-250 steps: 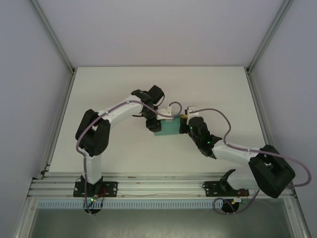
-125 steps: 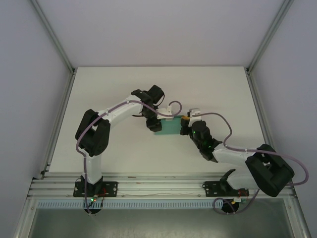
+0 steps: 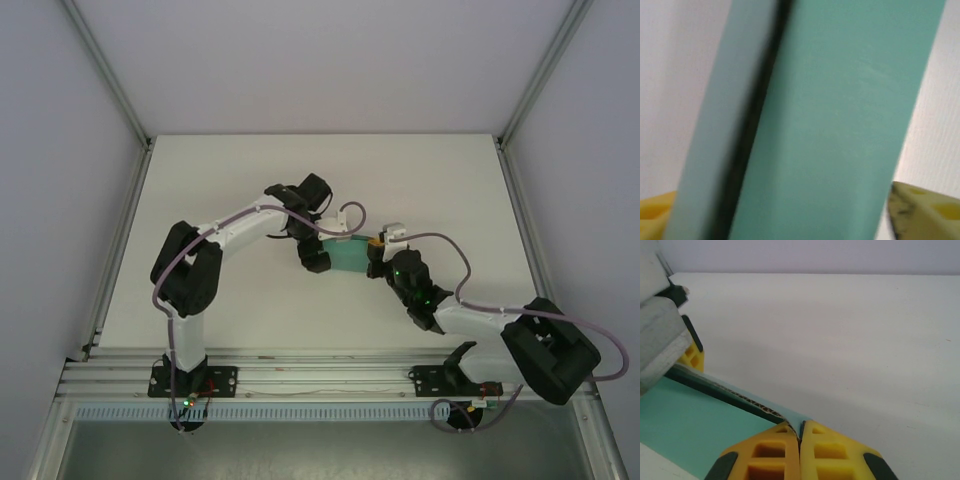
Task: Assemble paper box
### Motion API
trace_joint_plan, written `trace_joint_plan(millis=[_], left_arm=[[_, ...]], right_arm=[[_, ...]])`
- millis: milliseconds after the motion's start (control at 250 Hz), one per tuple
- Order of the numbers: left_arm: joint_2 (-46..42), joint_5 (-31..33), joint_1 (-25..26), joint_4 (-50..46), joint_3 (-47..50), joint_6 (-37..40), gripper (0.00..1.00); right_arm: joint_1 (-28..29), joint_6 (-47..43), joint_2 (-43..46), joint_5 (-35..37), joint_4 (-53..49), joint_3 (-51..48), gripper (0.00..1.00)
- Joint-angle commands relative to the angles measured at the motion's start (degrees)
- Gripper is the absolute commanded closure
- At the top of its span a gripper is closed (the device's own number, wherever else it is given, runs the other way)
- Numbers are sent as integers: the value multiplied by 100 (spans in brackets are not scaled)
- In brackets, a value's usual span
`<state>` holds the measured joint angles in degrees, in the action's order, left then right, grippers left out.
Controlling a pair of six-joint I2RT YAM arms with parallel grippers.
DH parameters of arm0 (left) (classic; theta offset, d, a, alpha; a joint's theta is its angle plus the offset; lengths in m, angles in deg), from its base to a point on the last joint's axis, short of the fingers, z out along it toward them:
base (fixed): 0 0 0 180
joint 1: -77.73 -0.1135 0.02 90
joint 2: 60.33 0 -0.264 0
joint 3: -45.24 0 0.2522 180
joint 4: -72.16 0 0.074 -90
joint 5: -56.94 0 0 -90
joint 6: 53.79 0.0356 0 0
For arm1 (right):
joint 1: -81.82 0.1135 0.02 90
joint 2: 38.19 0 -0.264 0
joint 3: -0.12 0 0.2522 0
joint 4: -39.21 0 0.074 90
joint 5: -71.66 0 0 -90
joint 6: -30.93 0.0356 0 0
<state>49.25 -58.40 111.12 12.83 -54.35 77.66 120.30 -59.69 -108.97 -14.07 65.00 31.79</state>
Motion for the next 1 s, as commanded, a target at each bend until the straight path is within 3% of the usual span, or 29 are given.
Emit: trace_joint_plan(millis=[0,188,380,592,708,855,995], left_arm=[[-449,-54,4,194,156,-251,0],[-1065,240,10,649,480,-883,0],[-1812,1138,10,1509,1320,-2122,0],[-2263,1641,8,1933,1784,-3505,0],[-2321,1530,1,1946,1837,-3945,18],[-2428,1234,-4,2107,2032,-3886,46],[-2383,1176,3,2169,2100,-3798,55]], right_arm=[[38,-94,-20,111,-1082,-140,100],[63,-111,36,239,-1119,-97,100],[161,-188,56,427,-1207,-16,100],[315,-322,-14,629,-1587,315,100],[351,-256,-113,664,-1664,460,100],[362,-189,-189,644,-1759,563,100],[381,-166,-235,597,-1884,671,100]])
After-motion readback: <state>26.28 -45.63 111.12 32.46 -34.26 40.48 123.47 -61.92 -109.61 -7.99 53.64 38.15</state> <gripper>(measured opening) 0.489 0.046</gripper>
